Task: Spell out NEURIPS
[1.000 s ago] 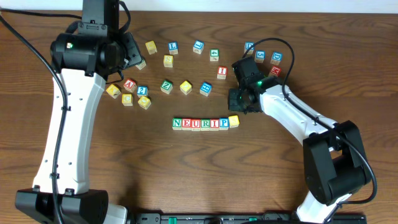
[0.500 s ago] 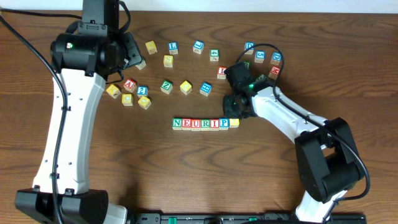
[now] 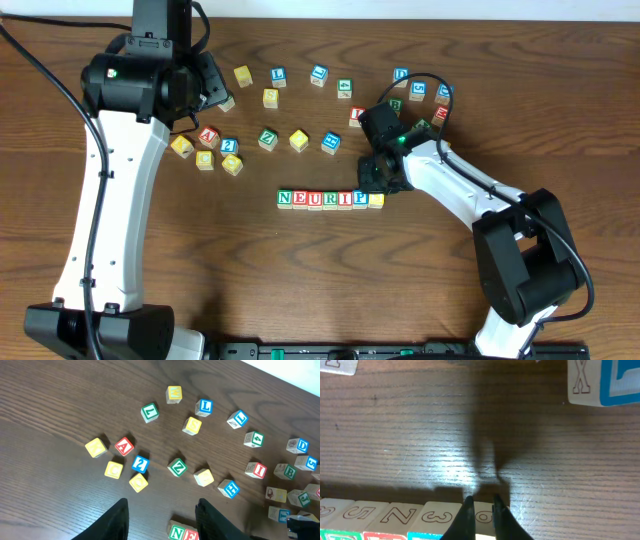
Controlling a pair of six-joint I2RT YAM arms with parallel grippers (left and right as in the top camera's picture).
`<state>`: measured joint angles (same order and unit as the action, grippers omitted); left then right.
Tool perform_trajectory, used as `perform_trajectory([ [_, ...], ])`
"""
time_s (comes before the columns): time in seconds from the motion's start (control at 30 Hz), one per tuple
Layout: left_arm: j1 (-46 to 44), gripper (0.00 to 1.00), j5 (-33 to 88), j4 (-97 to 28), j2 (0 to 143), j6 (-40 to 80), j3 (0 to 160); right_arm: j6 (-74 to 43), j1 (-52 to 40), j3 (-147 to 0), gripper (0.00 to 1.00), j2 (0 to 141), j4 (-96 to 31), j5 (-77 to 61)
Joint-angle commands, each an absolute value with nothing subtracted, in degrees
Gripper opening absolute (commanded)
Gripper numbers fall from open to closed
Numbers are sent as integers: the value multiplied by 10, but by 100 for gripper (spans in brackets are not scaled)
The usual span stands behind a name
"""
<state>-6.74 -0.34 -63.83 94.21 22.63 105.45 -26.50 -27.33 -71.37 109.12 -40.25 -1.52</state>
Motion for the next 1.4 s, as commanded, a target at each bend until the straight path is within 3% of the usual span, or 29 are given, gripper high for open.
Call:
perform_trajectory([
  [0.0,-64,43,-7,-638,943,223,1051,-268,-261,-737,11,1092,-411,-10],
  [0.4,-64,43,-7,-638,943,223,1051,-274,-233,-756,14,1088,-502,-2],
  [1.37,-64,43,-7,-640,943,223,1051,-283,-263,-726,10,1086,-469,-4],
])
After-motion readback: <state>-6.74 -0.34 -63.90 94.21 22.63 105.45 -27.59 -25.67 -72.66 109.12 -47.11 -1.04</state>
